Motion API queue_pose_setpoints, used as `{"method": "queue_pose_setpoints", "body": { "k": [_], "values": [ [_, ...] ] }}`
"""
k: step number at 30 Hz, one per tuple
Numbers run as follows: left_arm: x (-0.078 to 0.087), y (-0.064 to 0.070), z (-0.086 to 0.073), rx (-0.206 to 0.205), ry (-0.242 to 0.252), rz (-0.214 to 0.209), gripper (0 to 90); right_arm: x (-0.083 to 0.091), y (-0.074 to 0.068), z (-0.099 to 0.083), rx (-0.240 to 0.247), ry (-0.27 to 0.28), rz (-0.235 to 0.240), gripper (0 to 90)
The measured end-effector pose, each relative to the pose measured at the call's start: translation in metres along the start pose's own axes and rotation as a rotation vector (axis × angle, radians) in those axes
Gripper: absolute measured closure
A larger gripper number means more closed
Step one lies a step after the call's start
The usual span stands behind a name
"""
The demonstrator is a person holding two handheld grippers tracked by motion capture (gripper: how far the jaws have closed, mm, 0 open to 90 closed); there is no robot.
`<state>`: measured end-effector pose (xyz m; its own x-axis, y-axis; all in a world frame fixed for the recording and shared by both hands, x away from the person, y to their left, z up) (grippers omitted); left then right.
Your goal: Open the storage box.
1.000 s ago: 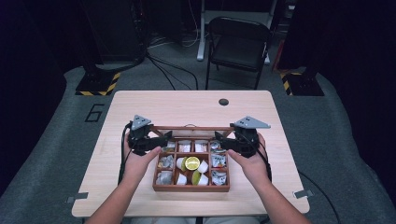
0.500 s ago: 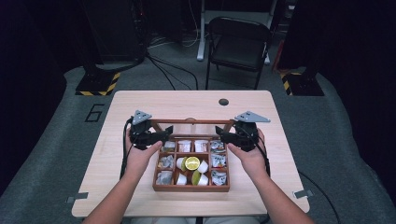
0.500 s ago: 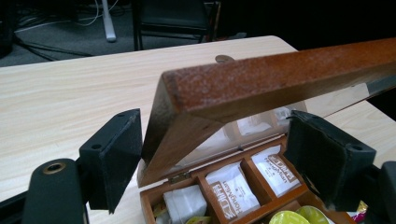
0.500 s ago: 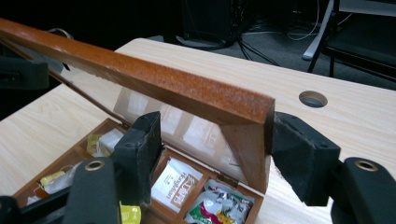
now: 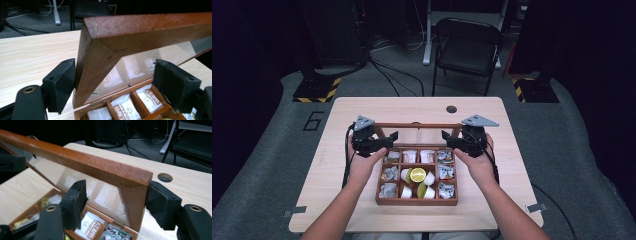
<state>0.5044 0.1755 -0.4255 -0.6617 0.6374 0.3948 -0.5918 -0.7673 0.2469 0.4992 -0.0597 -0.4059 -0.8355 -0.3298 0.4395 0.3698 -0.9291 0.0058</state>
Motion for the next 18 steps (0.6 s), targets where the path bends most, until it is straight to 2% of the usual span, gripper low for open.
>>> {"method": "queue_pose_setpoints", "body": {
  "k": [4,18],
  "values": [
    [-0.003,-0.002,0.001,0.0,0.002,-0.005,19.1,-0.008,0.003,-0.003,-0.001,-0.027,0.004,34.6],
    [-0.013,-0.01,0.004,0.009,0.01,-0.011,19.2,-0.024,0.005,-0.002,-0.033,-0.033,0.017,34.1]
  ]
}}
Point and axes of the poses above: each handheld gripper's, and its own axes: x roughly backward along the jaws, z roughly out of its top, y roughly to its right, the point moved 9 cm from there along -x, roughly forward along the jaws, and after that the axes turned 11 degrees about -z, right-handed, at the moved point
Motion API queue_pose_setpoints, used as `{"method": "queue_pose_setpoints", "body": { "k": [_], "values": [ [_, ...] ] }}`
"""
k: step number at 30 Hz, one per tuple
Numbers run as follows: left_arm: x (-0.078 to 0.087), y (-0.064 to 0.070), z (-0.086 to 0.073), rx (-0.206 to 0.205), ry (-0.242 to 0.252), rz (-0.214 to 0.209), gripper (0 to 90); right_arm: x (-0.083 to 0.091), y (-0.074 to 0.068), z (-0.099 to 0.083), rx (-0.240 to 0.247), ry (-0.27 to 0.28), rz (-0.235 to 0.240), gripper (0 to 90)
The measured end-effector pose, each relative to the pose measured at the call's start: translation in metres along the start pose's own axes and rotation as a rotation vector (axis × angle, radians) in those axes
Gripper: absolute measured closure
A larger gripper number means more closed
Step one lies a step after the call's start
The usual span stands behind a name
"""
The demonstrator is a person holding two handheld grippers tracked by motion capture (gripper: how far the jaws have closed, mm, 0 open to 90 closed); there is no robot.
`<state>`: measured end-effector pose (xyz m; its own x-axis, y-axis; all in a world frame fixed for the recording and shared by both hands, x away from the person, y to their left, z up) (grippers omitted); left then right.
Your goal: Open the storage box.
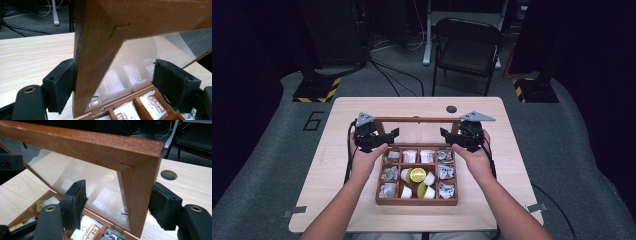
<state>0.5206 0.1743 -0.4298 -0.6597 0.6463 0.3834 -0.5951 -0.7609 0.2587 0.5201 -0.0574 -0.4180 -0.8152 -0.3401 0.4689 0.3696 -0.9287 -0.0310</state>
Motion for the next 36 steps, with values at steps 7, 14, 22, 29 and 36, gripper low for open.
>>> {"method": "queue_pose_setpoints", "body": {
  "k": [7,14,22,29,36],
  "values": [
    [-0.005,-0.004,-0.001,0.007,-0.006,-0.002,19.4,-0.009,0.001,-0.002,0.001,-0.015,0.002,33.9],
    [-0.01,-0.009,-0.005,0.009,-0.02,-0.011,19.9,-0.013,0.003,0.0,0.0,-0.013,0.005,33.8],
    [-0.016,-0.013,-0.006,0.005,-0.022,-0.002,20.6,-0.017,0.004,0.001,-0.007,-0.014,0.0,33.8],
    [-0.019,-0.015,-0.008,0.008,-0.023,-0.007,20.6,-0.022,0.005,-0.002,-0.015,-0.01,0.001,33.3],
    [-0.023,-0.02,-0.015,0.014,-0.019,-0.017,22.5,-0.03,0.006,-0.009,-0.008,-0.013,-0.005,32.3]
  ]
}}
Point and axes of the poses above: each handheld gripper's, and its own axes: x roughly backward along the jaws, z roughly out of its top, y roughly to its right, the point moved 9 cm from there along -x, roughly forward along the jaws, and after that the axes turned 11 degrees about -z, right-handed, at the moved point
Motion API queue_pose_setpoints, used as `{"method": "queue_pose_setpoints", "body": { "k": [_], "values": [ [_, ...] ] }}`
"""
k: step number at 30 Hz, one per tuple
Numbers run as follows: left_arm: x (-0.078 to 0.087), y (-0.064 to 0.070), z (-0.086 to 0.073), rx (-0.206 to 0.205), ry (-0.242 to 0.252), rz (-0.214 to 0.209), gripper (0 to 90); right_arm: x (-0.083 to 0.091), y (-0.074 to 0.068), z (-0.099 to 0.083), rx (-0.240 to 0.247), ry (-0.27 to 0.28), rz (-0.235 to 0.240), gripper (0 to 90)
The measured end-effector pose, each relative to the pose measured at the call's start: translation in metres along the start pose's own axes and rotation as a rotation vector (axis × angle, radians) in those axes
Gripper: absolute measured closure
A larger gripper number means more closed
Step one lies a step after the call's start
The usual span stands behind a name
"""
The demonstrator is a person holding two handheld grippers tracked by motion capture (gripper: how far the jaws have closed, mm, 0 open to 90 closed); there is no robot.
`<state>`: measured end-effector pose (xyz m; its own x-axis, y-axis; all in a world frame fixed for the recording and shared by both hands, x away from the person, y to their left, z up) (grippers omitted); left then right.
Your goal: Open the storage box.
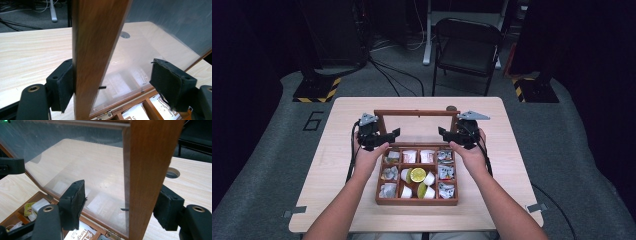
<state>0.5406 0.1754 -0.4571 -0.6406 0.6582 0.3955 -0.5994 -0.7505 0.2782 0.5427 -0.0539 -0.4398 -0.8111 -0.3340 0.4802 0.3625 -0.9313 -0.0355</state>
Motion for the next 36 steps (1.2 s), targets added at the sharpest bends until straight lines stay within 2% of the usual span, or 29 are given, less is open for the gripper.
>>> {"method": "queue_pose_setpoints", "body": {
  "k": [2,8,9,19,24,30,36],
  "values": [
    [-0.001,-0.001,-0.003,0.011,-0.01,-0.005,23.2,-0.001,0.0,-0.001,-0.003,0.001,-0.002,32.3],
    [-0.006,-0.003,-0.007,-0.006,-0.01,-0.001,23.2,-0.006,0.001,-0.009,-0.005,-0.003,-0.002,32.2],
    [-0.006,-0.003,-0.008,-0.002,-0.009,-0.001,23.2,-0.009,0.001,-0.013,-0.005,-0.02,0.0,32.0],
    [-0.011,-0.007,-0.021,0.014,-0.026,-0.005,24.6,-0.017,0.003,-0.029,-0.008,-0.056,-0.002,32.0],
    [-0.011,-0.007,-0.021,0.012,-0.02,-0.008,24.6,-0.02,0.003,-0.033,-0.014,-0.051,-0.003,31.8],
    [-0.013,-0.01,-0.029,0.017,-0.024,-0.023,24.7,-0.024,0.003,-0.039,-0.021,-0.06,0.006,31.5],
    [-0.016,-0.011,-0.035,0.019,-0.04,-0.013,24.8,-0.026,0.002,-0.044,-0.026,-0.08,0.009,30.8]
  ]
}}
Point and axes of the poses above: each handheld gripper's, and its own axes: x roughly backward along the jaws, z roughly out of its top, y roughly to its right, the point moved 9 cm from there along -x, roughly forward along the jaws, and after that the axes turned 11 degrees about -z, right-handed, at the moved point
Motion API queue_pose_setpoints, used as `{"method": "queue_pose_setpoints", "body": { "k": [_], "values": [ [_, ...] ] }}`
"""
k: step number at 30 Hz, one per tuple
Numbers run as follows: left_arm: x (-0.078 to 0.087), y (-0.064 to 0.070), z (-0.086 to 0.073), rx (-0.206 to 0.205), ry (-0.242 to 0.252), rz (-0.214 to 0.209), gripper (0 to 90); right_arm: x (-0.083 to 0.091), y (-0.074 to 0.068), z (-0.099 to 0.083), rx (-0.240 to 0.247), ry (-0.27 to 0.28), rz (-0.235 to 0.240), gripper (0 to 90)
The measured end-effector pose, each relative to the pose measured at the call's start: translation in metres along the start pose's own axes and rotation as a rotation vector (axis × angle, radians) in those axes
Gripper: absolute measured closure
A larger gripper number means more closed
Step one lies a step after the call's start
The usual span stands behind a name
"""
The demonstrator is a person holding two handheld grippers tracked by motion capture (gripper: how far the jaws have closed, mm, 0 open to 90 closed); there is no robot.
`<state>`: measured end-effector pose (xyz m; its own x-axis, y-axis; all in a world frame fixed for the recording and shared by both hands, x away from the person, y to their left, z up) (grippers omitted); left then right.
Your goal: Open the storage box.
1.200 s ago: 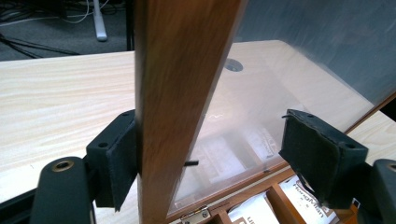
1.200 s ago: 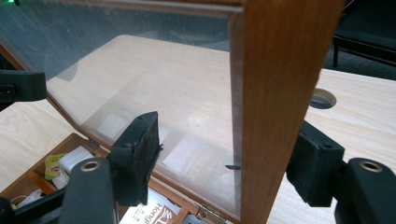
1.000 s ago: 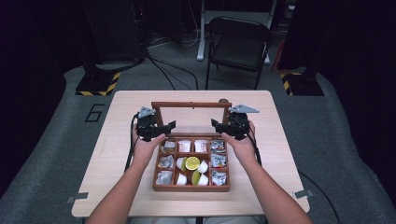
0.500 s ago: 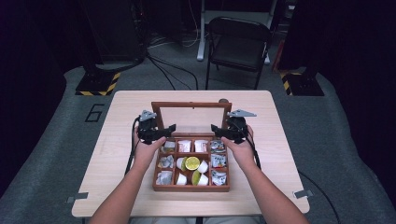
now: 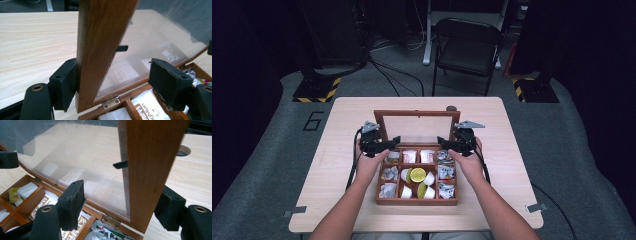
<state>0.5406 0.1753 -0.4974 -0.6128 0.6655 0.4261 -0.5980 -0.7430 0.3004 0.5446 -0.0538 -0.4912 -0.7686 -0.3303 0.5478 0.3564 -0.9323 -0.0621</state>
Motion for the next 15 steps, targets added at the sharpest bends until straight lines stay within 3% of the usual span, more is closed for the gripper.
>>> {"method": "queue_pose_setpoints", "body": {
  "k": [10,15],
  "values": [
    [-0.0011,-0.0004,-0.0007,-0.003,0.002,0.008,24.7,-0.004,-0.0005,-0.0036,0.025,0.017,-0.025,30.1],
    [-0.0035,-0.0011,-0.0044,-0.007,-0.015,0.011,24.6,-0.0058,0.0,-0.0086,0.014,-0.004,-0.026,30.4]
  ]
}}
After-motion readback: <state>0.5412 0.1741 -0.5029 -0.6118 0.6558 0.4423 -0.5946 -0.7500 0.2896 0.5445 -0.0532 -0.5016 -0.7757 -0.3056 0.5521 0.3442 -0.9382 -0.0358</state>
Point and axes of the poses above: each handheld gripper's, and its own axes: x roughly backward along the jaws, z roughly out of its top, y roughly to its right, the point moved 9 cm from there along -x, roughly forward along the jaws, and after that the axes turned 11 degrees about -z, right-handed, at the moved point
